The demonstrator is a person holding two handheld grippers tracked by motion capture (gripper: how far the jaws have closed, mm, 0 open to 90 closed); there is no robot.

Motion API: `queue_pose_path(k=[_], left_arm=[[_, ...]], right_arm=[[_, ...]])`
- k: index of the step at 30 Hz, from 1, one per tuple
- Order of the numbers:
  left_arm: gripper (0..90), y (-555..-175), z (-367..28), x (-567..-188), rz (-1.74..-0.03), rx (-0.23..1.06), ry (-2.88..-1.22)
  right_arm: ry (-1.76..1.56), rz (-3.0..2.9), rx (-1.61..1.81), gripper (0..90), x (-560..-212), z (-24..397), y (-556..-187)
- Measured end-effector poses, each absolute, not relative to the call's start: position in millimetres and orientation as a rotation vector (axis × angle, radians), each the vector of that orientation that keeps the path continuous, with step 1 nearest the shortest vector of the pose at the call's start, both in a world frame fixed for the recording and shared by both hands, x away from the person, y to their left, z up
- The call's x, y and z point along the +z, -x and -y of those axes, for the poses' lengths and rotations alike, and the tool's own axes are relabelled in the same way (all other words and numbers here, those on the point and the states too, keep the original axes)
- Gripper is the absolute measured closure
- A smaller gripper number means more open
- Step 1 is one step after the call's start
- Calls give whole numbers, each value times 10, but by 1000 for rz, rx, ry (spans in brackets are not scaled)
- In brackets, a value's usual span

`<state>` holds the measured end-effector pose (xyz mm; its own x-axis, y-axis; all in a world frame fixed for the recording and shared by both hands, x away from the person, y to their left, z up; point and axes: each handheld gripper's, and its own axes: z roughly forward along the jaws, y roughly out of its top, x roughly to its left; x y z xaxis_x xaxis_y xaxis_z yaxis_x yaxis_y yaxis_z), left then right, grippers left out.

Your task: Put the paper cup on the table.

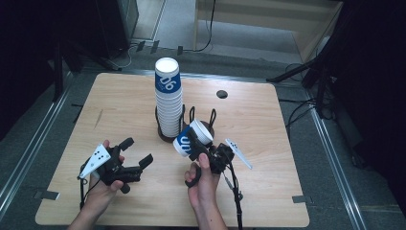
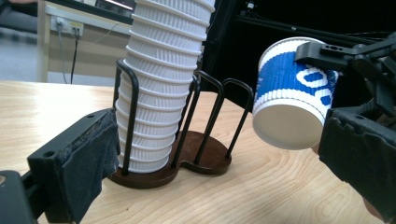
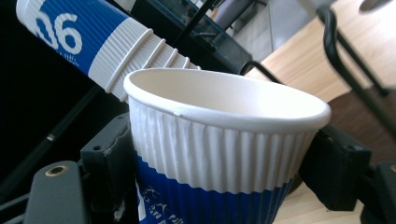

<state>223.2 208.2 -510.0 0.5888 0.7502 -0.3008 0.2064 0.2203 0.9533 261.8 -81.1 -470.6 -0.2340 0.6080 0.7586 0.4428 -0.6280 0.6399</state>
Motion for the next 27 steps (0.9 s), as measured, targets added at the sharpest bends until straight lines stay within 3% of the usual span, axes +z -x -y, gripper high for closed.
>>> queue_pose_path(k=[27], left_arm=[[0, -2246, -2337, -5208, -994, 520, -1345]], right_arm=[[-1506, -1370, 1649, 201, -4601, 1044, -2504]])
